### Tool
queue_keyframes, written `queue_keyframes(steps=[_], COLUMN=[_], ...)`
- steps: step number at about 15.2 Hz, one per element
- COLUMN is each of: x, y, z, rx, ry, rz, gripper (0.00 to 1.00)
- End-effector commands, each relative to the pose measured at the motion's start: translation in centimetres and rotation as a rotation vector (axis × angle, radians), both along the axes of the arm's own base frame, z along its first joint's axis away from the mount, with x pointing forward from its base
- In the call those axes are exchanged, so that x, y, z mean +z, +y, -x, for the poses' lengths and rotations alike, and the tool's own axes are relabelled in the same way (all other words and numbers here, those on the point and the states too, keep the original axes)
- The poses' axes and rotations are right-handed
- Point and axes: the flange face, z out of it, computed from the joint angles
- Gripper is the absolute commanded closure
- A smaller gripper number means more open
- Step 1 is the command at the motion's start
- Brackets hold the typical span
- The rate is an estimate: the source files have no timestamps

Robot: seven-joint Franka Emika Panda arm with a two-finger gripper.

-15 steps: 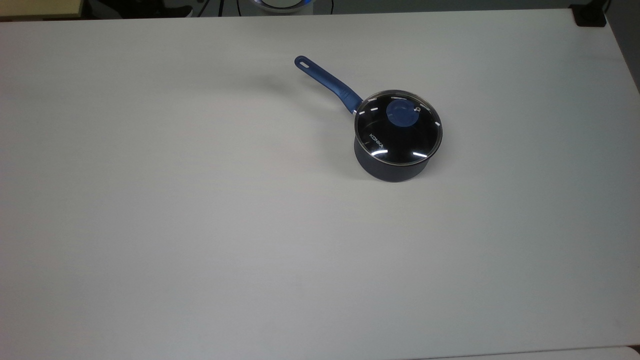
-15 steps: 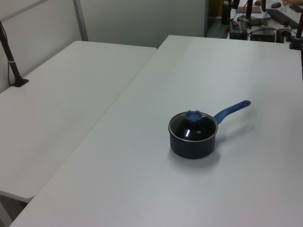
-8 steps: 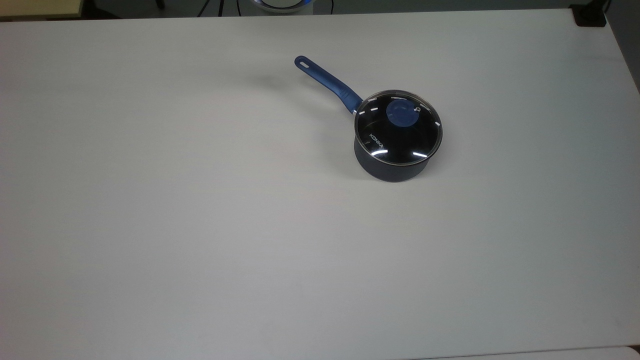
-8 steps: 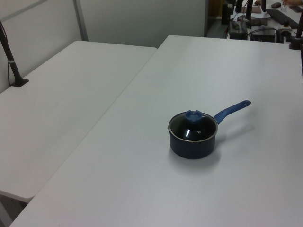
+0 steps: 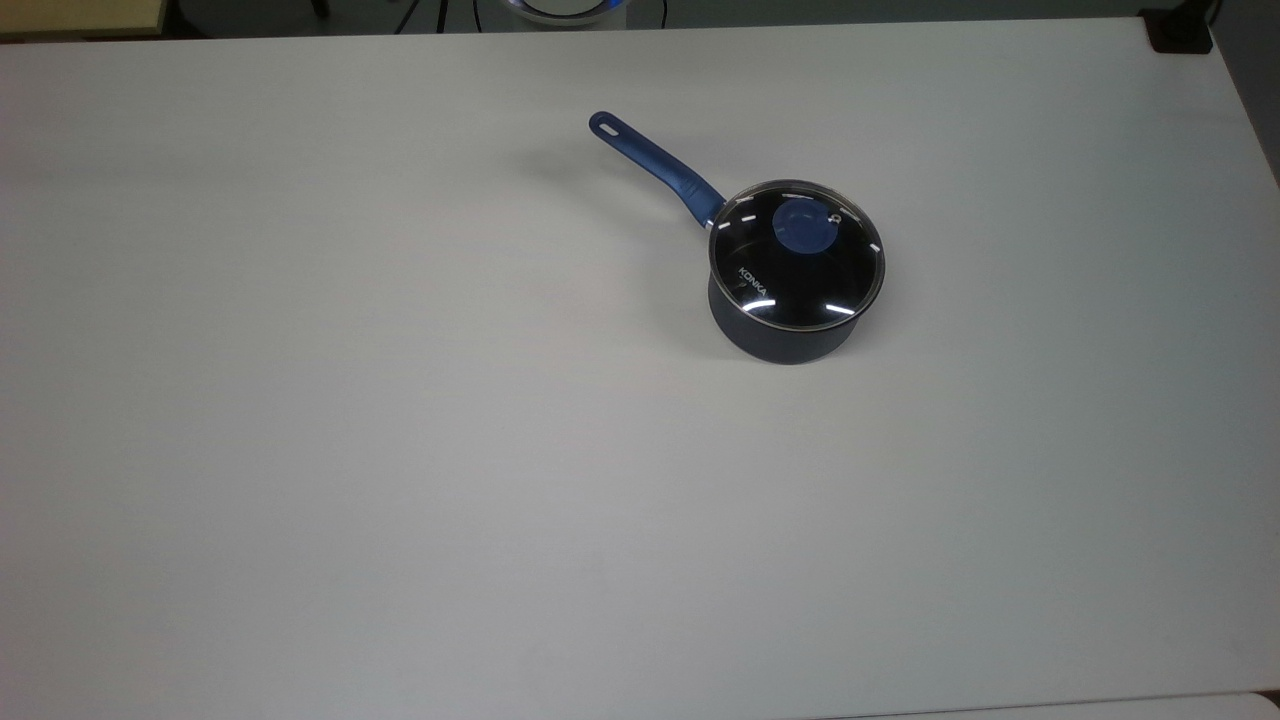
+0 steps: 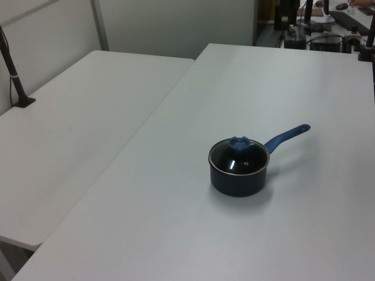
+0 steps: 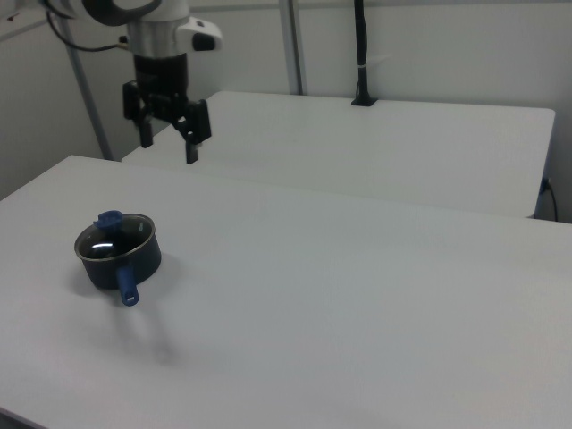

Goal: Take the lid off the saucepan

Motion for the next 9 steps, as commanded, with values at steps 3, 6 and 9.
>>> queue_keyframes(steps=[3, 6, 9], x=[-1.3, -2.3, -4.5], y=[4.9, 9.8, 14.2], z=[-1.0, -2.8, -4.0], rx=[0.062, 0.024, 0.058], ry=[-0.003, -0.071, -0.087], rz=[0.031, 0.042, 0.046], gripper=[0.00, 0.00, 0.00])
